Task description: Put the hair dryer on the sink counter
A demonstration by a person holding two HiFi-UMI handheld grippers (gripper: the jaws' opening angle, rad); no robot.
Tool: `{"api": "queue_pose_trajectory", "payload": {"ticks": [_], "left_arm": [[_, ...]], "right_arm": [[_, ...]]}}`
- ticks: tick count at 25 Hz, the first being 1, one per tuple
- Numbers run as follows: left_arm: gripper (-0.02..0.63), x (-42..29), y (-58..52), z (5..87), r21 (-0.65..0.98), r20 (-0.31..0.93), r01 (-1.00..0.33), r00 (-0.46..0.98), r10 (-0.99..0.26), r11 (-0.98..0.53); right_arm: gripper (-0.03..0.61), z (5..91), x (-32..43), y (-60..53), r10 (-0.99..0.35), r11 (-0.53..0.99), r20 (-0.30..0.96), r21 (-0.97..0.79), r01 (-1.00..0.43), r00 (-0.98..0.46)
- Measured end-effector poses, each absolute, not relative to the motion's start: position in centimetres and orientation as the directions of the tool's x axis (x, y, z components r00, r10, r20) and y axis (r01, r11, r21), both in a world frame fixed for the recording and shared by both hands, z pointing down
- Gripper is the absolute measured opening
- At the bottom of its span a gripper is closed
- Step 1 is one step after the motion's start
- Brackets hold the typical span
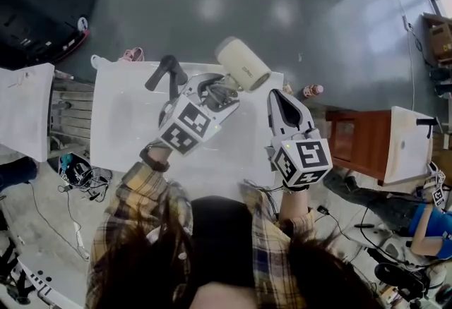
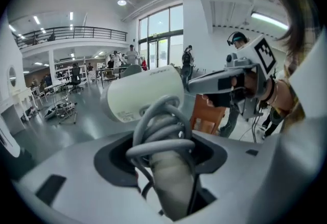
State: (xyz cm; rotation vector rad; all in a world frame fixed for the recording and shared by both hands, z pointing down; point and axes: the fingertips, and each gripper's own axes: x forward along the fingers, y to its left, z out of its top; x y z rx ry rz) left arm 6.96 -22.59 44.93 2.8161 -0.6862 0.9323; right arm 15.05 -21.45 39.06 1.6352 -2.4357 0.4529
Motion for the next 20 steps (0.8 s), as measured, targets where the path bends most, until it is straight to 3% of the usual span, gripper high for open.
{"api": "queue_pose_trajectory", "payload": {"ticks": [20], "left_arm": [[0.278,9.3,-24.6,54.6,-0.083,0.766,-0.227,0.608,-0.208,-0.97]], "right_arm": [[0.015,42.7,15.4,-22.9,-0.822,0.342,0.417,-0.18,-0.922,-0.387]]}}
